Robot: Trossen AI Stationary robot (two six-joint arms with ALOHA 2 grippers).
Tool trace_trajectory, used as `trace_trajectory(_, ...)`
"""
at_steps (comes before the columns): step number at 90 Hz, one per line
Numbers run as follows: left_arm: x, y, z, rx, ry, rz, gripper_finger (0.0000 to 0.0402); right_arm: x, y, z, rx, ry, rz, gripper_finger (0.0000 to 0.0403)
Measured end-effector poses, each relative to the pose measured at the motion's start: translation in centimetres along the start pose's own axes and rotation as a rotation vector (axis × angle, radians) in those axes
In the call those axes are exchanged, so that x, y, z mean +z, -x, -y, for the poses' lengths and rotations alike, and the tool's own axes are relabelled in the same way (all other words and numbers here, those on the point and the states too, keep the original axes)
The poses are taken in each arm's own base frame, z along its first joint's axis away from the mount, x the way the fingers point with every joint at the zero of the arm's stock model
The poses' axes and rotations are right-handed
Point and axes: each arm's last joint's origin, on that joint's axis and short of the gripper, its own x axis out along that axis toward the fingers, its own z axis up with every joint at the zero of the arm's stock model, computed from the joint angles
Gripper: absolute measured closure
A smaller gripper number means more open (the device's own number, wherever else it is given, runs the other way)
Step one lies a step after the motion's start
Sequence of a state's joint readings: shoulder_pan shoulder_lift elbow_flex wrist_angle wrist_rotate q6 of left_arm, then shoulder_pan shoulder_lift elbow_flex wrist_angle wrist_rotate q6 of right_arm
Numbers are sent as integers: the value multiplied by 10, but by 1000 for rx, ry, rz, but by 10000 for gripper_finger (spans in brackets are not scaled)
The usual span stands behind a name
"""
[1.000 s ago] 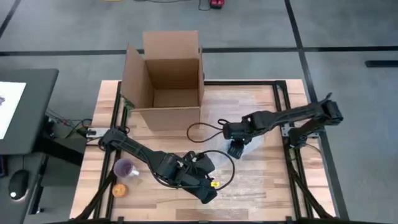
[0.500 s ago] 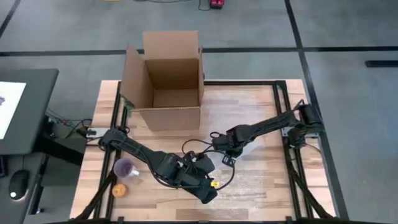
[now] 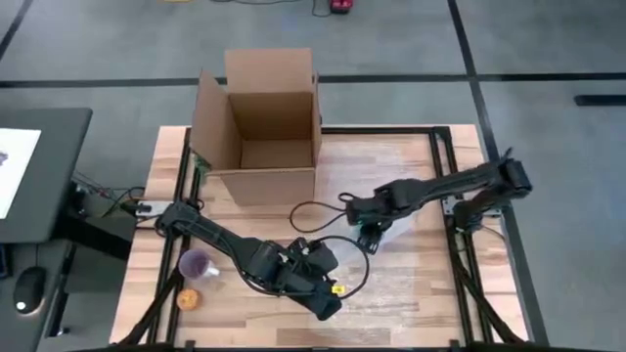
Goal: Wrap mug
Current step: Wrap the blue mug with the bubble wrap
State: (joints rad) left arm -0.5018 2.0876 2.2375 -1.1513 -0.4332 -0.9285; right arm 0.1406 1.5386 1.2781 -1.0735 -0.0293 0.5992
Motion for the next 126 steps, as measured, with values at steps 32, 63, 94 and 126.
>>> trace_trajectory(32,0,0,0,-1,2,1,256,3,-47,-3,-79,-12,-42,355)
trace_trajectory(63,1,0,1,-10,8,8,256,11,-120,-9,-149,21,-156,399)
trace_trajectory(94,1,0,1,-12,9,9,256,13,-64,-8,-50,37,-28,392)
trace_trajectory(126,1,0,1,-12,7,10,256,-4,10,14,11,21,81,335)
